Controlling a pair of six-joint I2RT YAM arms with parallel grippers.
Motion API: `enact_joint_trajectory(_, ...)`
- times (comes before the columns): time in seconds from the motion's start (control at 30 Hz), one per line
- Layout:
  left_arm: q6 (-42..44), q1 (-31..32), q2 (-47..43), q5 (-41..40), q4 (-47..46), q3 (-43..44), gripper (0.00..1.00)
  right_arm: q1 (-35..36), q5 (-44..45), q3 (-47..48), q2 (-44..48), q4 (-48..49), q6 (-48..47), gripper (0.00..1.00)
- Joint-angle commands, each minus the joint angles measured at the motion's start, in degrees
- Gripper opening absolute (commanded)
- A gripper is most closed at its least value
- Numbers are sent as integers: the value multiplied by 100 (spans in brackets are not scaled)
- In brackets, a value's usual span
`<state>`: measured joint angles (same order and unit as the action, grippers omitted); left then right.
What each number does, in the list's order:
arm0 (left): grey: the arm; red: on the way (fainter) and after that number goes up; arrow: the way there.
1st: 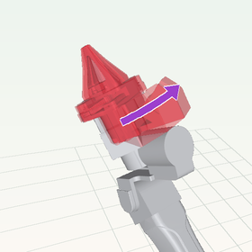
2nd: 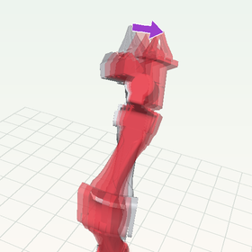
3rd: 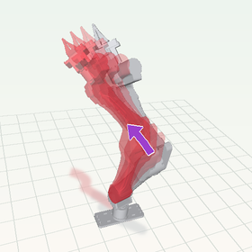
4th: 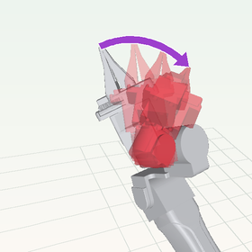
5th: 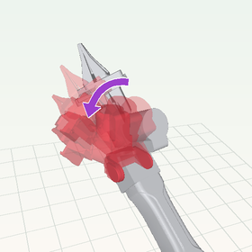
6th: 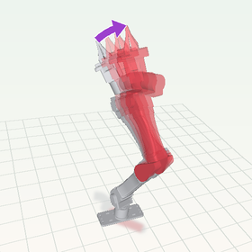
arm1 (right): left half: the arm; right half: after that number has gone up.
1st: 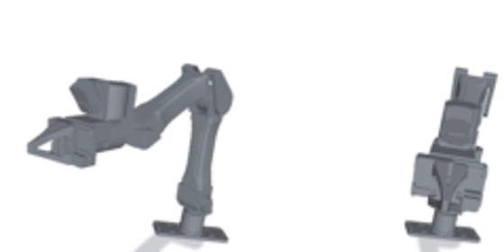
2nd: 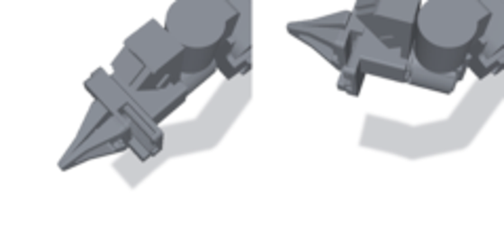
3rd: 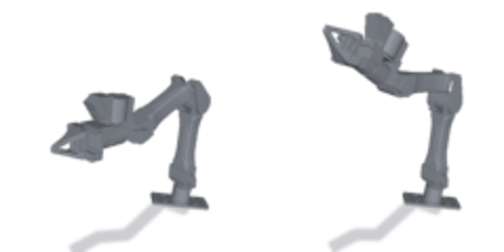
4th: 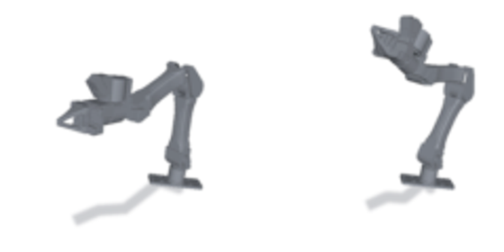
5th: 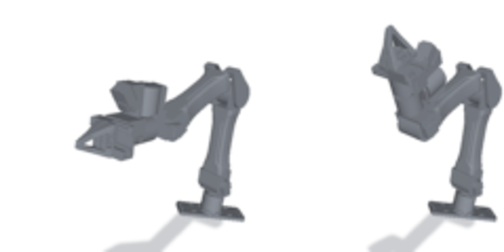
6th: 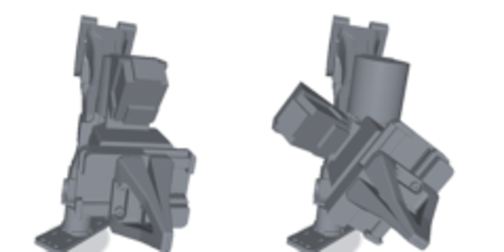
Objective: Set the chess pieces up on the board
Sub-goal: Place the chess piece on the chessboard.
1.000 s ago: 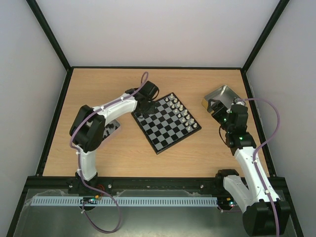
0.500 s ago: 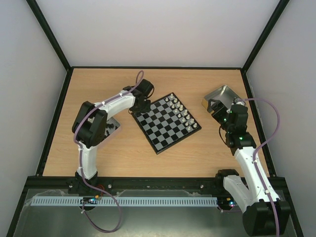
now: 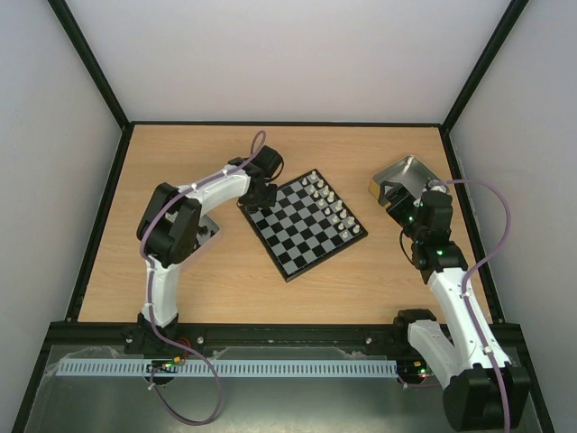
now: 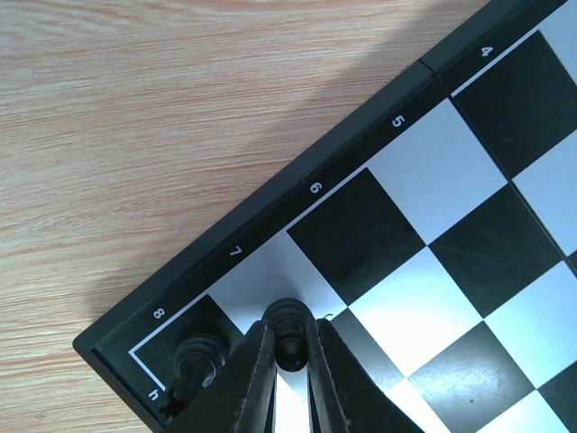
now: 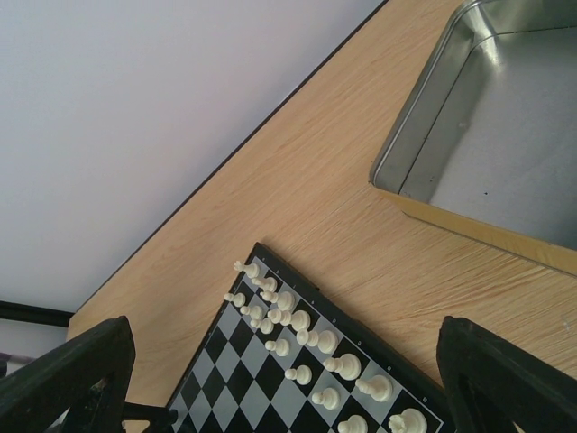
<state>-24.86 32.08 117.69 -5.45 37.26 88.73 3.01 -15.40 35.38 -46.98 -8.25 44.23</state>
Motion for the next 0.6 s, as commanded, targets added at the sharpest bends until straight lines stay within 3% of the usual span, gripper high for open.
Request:
enact_joint_trajectory(0.0,-18,12,153,-70,159,143,12,-10,107,-57,30,67,-2,91)
enact_joint_trajectory(0.23,-19,10,239,-145,159,170,12,-10,107,-57,36,52,-2,91)
enact_joint_trajectory(0.57,-1,16,210,-56,167,281,23,-11,94,-44,40,30,-20,91)
